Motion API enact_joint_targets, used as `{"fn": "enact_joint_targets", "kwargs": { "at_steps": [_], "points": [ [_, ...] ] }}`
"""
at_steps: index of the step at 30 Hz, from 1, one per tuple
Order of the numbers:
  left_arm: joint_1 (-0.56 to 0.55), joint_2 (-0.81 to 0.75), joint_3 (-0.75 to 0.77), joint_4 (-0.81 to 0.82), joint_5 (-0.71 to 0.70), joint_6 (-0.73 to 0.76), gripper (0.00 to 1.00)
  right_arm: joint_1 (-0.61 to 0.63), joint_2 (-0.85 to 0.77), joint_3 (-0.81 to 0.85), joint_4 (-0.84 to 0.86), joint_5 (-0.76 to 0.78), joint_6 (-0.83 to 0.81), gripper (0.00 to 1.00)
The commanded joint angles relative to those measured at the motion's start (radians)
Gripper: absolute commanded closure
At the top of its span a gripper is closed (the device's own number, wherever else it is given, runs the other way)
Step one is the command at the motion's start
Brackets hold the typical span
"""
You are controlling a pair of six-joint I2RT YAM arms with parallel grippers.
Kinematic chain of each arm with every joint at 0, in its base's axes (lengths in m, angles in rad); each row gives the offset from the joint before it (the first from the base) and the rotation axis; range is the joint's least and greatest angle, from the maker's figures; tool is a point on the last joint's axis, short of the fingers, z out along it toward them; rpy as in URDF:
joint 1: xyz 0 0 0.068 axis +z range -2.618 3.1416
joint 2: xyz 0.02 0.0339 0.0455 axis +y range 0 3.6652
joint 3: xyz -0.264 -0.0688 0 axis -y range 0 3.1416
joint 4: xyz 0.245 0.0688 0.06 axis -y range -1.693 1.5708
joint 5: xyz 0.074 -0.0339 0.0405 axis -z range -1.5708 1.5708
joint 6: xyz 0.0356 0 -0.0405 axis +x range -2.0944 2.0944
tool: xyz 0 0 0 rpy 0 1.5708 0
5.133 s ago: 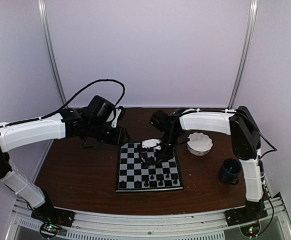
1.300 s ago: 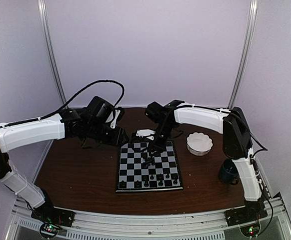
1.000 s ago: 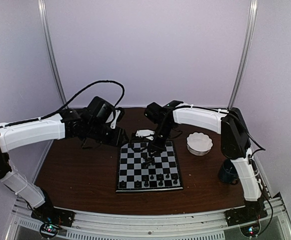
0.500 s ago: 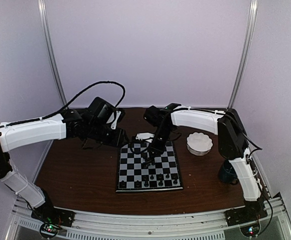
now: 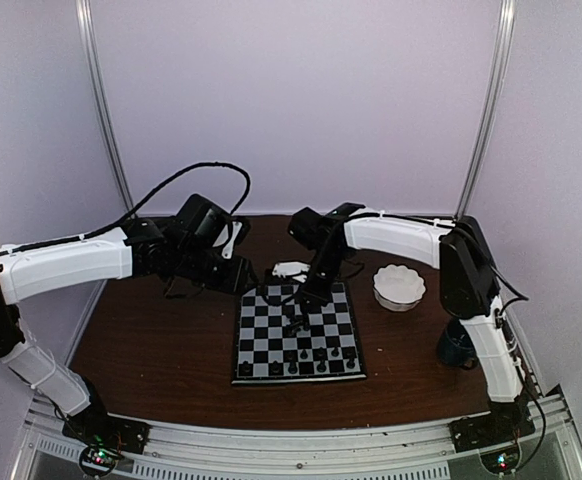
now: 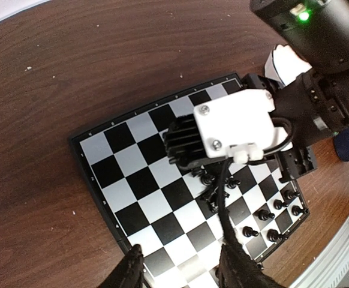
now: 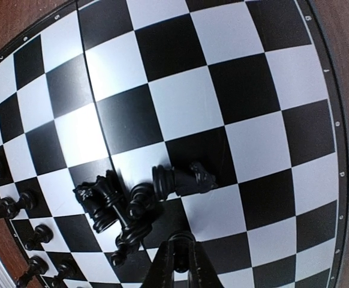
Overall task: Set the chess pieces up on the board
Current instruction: Pick up the pawn from the chessboard, then place the pawn at f7.
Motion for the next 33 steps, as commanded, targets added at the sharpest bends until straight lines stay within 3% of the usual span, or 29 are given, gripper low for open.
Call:
{"fn": "enact_joint_targets", "kwargs": {
  "at_steps": [1, 10, 21, 33],
  "points": [
    [-0.002, -0.01, 0.011, 0.017, -0.027, 0.016, 0.57, 0.005, -0.131, -0.01, -0.003, 0.019, -0.006, 0.94],
    [0.009, -0.058, -0.006, 0.003, -0.099, 0.009, 0.57, 0.122, -0.2, -0.064, 0.002, -0.019, -0.042, 0.92],
    [0.012, -0.145, -0.062, 0.004, -0.156, -0.006, 0.56, 0.237, -0.077, 0.023, -0.05, -0.028, -0.058, 0.92],
    [0.04, -0.253, -0.129, -0.023, -0.288, -0.059, 0.56, 0.251, -0.001, 0.061, -0.065, -0.019, -0.058, 0.92]
  ]
}}
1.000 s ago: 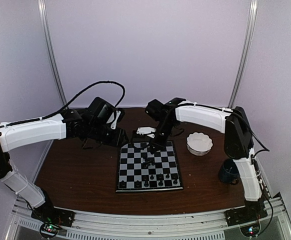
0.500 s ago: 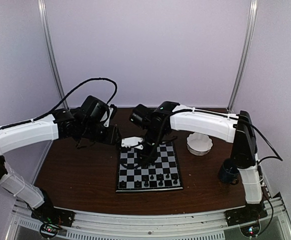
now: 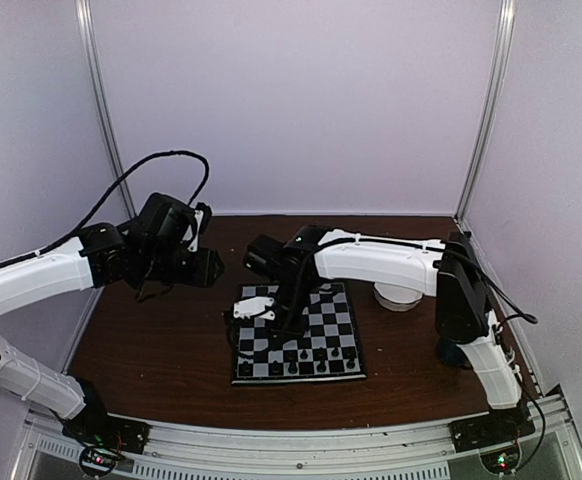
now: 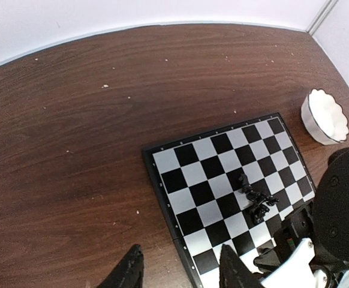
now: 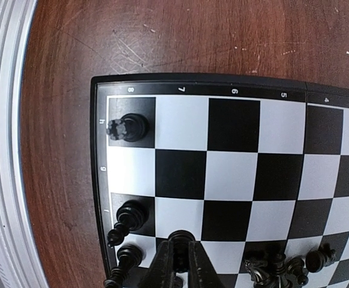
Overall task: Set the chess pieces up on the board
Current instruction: Place the pawn at f7.
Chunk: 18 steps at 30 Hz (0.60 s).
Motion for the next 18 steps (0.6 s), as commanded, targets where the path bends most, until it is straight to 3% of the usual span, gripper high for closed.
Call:
{"fn": "enact_joint_targets", "kwargs": {
  "at_steps": [1, 11, 18],
  "points": [
    [0.023, -0.059, -0.039, 0.001, -0.085, -0.048, 0.56, 0.006, 0.025, 0.031, -0.018, 0.006, -0.003, 0.92],
    [0.038, -0.174, -0.117, 0.003, -0.234, -0.13, 0.55, 0.007, 0.049, 0.032, -0.021, 0.009, -0.006, 0.91],
    [0.039, -0.182, -0.118, -0.005, -0.245, -0.127, 0.55, 0.007, 0.056, 0.029, -0.02, 0.007, -0.009, 0.91]
  ]
}}
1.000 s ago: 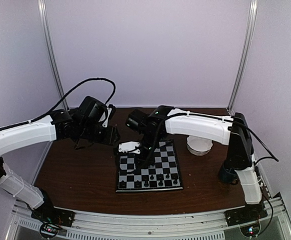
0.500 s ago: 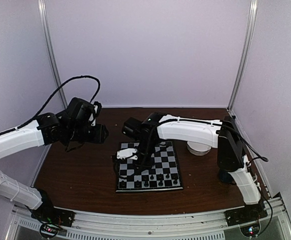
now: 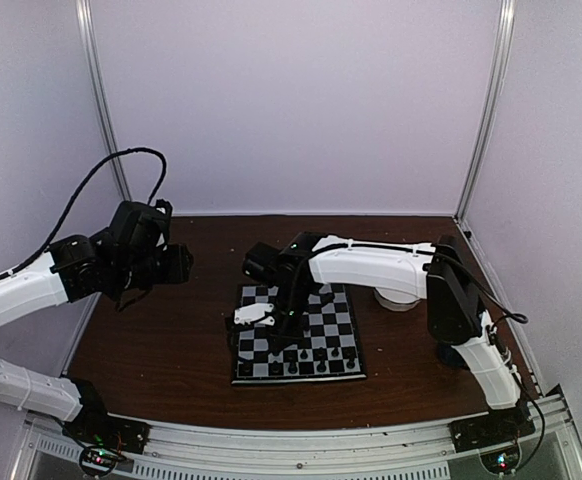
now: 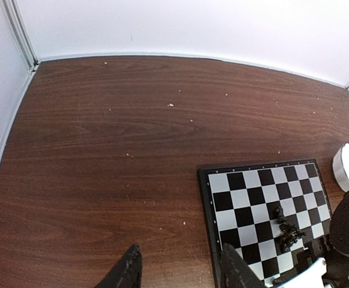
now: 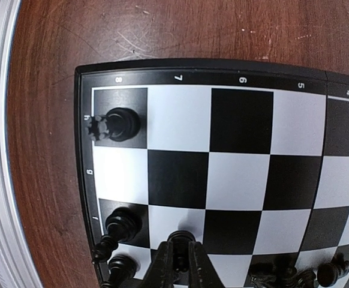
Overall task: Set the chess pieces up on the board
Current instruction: Place the pawn at f7.
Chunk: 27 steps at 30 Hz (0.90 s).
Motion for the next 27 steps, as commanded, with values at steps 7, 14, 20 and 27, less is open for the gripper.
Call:
{"fn": "enact_joint_targets", "kwargs": {
  "at_steps": [7, 14, 20, 27],
  "points": [
    [0.009, -0.008, -0.012, 0.005, -0.034, -0.018, 0.54, 0.007, 0.012, 0.009, -0.016, 0.005, -0.008, 0.91],
    [0.01, -0.012, -0.018, 0.005, -0.034, -0.019, 0.54, 0.013, 0.016, 0.006, -0.011, 0.008, -0.008, 0.9],
    [0.01, -0.012, -0.021, 0.006, -0.035, -0.017, 0.54, 0.018, 0.024, 0.004, -0.01, 0.008, -0.008, 0.89],
    [0.009, -0.008, -0.022, 0.009, -0.03, -0.017, 0.54, 0.018, 0.031, 0.004, -0.008, 0.009, -0.008, 0.89]
  ]
}}
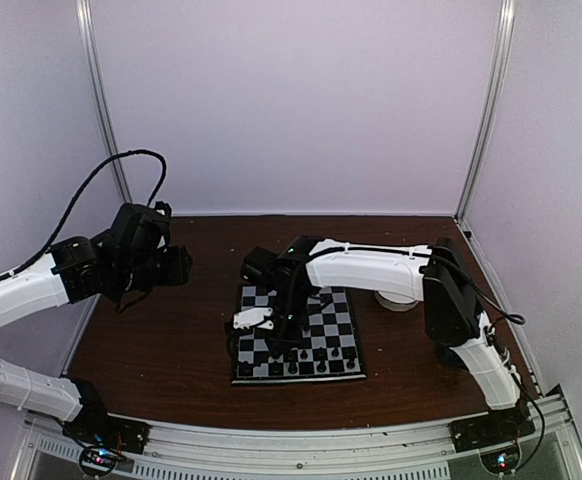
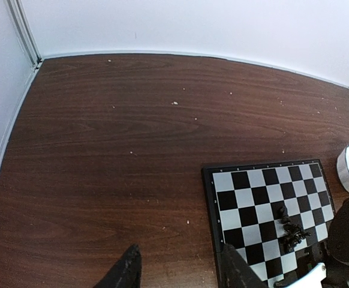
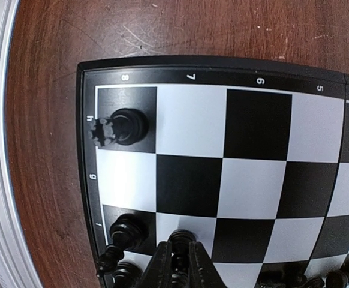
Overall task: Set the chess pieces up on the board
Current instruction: Place the pawn at f7, then pick up the pawn from the chessboard.
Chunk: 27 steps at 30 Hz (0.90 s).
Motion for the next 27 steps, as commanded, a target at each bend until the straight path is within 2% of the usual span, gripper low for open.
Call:
{"fn": "enact_joint_targets", "kwargs": {
  "at_steps": [1, 8, 17, 21, 27],
  "points": [
    [0.01, -0.008, -0.011, 0.009, -0.015, -0.008, 0.54, 0.006, 0.019, 0.004, -0.005, 0.011, -0.005, 0.88],
    [0.01, -0.002, -0.01, 0.013, -0.012, -0.009, 0.54, 0.008, -0.004, 0.006, -0.011, 0.017, 0.0, 0.79],
    [0.009, 0.022, 0.0, 0.025, 0.003, 0.0, 0.54, 0.002, -0.132, 0.011, -0.01, 0.066, 0.021, 0.7],
    [0.009, 0.055, 0.023, 0.035, 0.047, 0.024, 0.53, -0.04, -0.196, -0.013, -0.006, 0.076, 0.02, 0.69],
    [0.011, 0.113, 0.063, 0.045, 0.135, 0.055, 0.53, -0.15, -0.263, -0.136, 0.05, 0.106, 0.004, 0.7]
  ]
}}
